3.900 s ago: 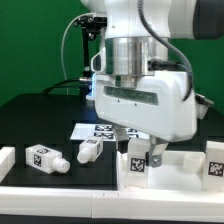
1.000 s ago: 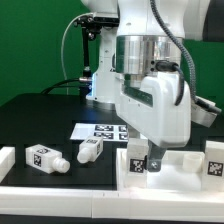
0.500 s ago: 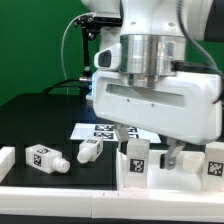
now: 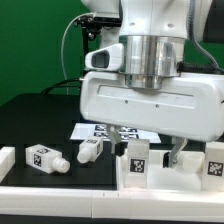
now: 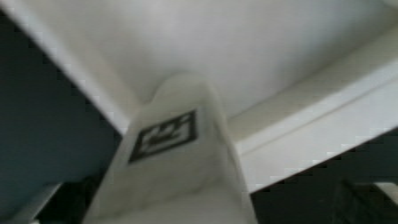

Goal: Assemble square table

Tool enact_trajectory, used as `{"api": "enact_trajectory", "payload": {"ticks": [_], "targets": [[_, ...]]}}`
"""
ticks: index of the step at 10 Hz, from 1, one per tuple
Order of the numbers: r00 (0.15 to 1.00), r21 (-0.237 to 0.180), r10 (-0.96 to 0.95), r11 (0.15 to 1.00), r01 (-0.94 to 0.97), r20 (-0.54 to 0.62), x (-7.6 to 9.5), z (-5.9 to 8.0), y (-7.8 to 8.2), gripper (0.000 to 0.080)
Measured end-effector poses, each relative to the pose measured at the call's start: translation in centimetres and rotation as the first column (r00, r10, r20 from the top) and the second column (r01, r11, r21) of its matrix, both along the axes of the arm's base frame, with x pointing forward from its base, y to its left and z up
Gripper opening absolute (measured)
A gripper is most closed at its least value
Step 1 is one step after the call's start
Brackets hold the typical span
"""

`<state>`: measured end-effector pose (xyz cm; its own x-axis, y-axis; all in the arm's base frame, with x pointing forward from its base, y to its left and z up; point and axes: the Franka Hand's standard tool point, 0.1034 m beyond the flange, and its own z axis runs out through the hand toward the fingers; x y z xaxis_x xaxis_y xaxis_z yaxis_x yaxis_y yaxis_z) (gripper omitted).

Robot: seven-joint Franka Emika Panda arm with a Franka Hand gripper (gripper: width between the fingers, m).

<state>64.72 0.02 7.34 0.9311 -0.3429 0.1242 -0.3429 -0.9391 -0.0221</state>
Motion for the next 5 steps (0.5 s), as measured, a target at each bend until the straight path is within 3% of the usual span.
{"api": "enact_trajectory", "payload": {"ticks": [1,2,5], "targets": [[0.995,-0.016,0.100,0.995,-0.099,0.015,0.04,0.40,-0.17,0.0649],[0.997,-0.014,0.080,0.997,-0.080,0.013,-0.02,0.29,-0.20,0.0649],[1.000,-0.007,0.019,1.000,-0.019,0.015,-0.03,0.25,-0.26,0.0284]]}}
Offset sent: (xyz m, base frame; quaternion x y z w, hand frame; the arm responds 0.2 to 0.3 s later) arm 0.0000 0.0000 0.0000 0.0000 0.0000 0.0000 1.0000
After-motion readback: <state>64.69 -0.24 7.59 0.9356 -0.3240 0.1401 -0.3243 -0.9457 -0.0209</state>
